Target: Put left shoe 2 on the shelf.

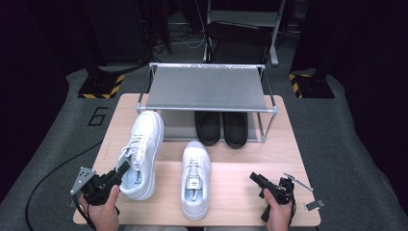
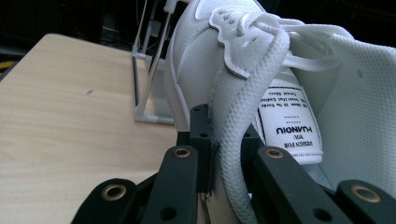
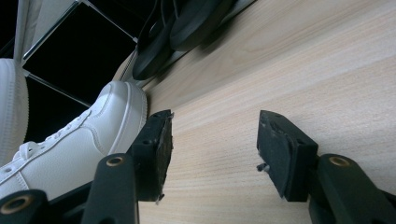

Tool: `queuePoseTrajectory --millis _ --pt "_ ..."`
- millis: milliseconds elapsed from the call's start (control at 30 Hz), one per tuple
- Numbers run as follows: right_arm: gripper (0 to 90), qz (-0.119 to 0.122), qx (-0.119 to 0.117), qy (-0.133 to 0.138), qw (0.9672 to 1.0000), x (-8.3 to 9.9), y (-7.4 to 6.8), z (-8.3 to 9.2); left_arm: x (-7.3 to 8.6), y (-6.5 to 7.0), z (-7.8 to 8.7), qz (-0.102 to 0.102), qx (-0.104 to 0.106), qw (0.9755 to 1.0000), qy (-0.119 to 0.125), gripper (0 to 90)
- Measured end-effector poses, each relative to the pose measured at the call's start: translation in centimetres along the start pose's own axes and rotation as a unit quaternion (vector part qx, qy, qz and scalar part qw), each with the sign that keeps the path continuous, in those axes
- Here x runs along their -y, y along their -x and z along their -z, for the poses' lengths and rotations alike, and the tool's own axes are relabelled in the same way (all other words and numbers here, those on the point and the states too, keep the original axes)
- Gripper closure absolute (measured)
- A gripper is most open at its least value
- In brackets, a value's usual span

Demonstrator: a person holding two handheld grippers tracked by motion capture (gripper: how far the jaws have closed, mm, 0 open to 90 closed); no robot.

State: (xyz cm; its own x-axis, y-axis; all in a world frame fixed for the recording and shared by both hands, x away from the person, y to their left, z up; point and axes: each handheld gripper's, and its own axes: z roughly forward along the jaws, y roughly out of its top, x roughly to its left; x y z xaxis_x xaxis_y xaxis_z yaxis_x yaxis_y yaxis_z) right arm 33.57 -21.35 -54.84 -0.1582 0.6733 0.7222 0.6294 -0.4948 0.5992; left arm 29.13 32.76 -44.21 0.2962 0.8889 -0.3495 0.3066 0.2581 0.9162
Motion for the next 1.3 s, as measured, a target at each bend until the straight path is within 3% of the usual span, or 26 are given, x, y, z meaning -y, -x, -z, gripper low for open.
queuePoseTrajectory --millis 400,933,1300 --pt "45.0 -0.002 -0.003 0.006 1.0000 -0.1 0.0 0.1 -3.7 1.4 -0.1 -0.023 0.015 0.9993 0.024 82.7" --pt "44.8 -0.005 -0.005 0.010 0.9999 -0.1 0.3 0.2 -6.1 2.0 -1.8 -0.017 0.023 0.9990 0.035 82.6" --pt "44.9 -0.006 -0.004 0.007 0.9999 -0.1 0.2 0.2 -7.8 2.6 -2.3 -0.035 0.025 0.9982 0.041 82.5"
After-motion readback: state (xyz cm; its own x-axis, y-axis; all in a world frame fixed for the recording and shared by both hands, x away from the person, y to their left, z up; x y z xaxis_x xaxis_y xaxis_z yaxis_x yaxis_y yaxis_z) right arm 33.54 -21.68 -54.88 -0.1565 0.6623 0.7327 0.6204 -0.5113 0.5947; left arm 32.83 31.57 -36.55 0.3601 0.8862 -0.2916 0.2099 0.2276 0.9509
